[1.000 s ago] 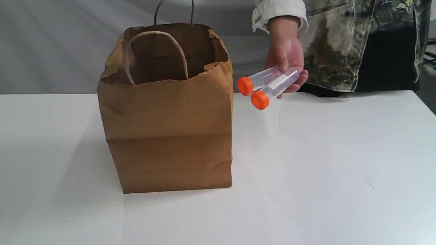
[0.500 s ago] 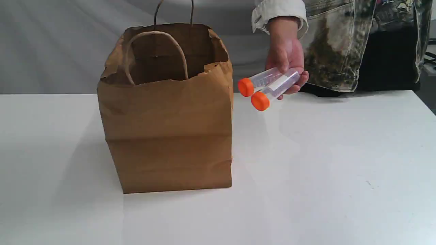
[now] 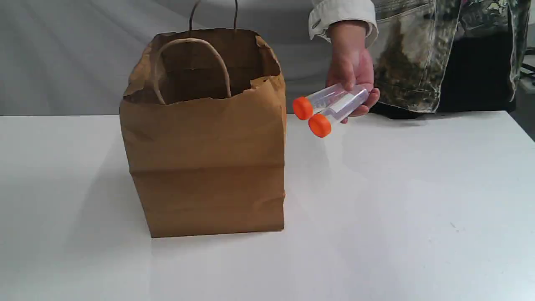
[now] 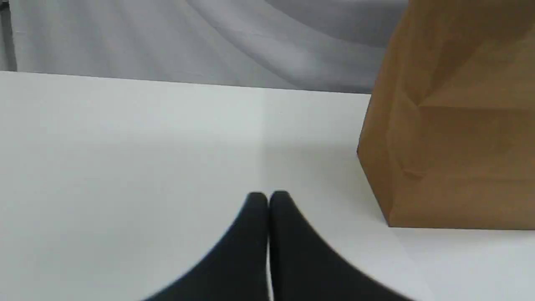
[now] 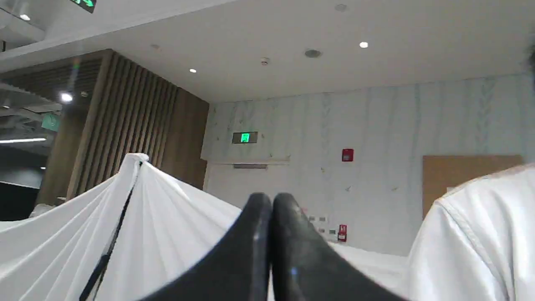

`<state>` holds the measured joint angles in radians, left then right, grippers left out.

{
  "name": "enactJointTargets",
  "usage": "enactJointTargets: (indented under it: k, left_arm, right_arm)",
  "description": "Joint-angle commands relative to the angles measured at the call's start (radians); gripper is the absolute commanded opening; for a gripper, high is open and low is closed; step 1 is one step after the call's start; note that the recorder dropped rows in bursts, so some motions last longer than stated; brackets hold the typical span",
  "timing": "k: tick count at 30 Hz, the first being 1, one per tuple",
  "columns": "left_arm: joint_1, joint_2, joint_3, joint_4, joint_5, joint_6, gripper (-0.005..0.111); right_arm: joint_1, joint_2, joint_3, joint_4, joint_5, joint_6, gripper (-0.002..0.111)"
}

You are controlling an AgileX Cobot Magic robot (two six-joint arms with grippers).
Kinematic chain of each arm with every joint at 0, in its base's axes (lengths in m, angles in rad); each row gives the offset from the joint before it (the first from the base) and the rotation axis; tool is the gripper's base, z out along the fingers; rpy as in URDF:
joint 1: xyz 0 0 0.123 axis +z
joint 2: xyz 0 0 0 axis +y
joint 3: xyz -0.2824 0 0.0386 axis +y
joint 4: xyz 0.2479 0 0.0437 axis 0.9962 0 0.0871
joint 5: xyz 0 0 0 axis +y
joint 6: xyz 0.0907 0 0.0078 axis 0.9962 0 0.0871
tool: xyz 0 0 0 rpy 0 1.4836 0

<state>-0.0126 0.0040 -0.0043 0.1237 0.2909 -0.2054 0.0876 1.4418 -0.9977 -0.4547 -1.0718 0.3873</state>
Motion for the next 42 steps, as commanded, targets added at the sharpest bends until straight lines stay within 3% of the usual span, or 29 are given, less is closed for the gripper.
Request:
enactJointTargets:
  k: [1,8,11,13,15,19,28,33,38,42]
  left_arm:
    - [0.002,-0.004,0.004,0.000,-0.007,0.002,0.000]
    - [0.002,-0.004,0.004,0.000,-0.007,0.002,0.000]
    - [0.002,-0.004,0.004,0.000,-0.007,0.002,0.000]
    - [0.002,-0.004,0.004,0.000,-0.007,0.002,0.000]
    - [0.002,-0.004,0.004,0.000,-0.007,0.002,0.000]
    - [0.002,-0.004,0.004,0.000,-0.007,0.002,0.000]
    - [0.002,-0.004,0.004,0.000,-0.007,0.002,0.000]
    - [0.002,-0.004,0.004,0.000,-0.007,0.002,0.000]
    - [0.002,-0.004,0.004,0.000,-0.007,0.002,0.000]
    - [0.002,-0.004,0.004,0.000,-0.007,0.002,0.000]
  right_arm:
    - [-0.007,0.098,-0.096,-0.002,0.093,0.078,0.000]
    - [-0.007,0.269,-0.293,-0.009,0.374,0.093,0.000]
    - [-0.007,0.335,-0.409,-0.023,0.613,0.180,0.000]
    - [-0.007,0.372,-0.485,-0.091,0.742,0.260,0.000]
    - [0.000,0.410,-0.552,-0.274,0.847,0.353,0.000]
    - [0.032,0.440,-0.599,-0.560,0.830,0.449,0.000]
    - [0.097,0.455,-0.671,-1.109,0.601,0.728,0.000]
    - [0.129,0.459,-0.680,-1.240,0.668,0.608,0.000]
    - [0.204,0.459,-0.680,-1.290,1.106,0.358,0.000]
    - [0.240,0.459,-0.680,-1.290,1.336,0.247,0.000]
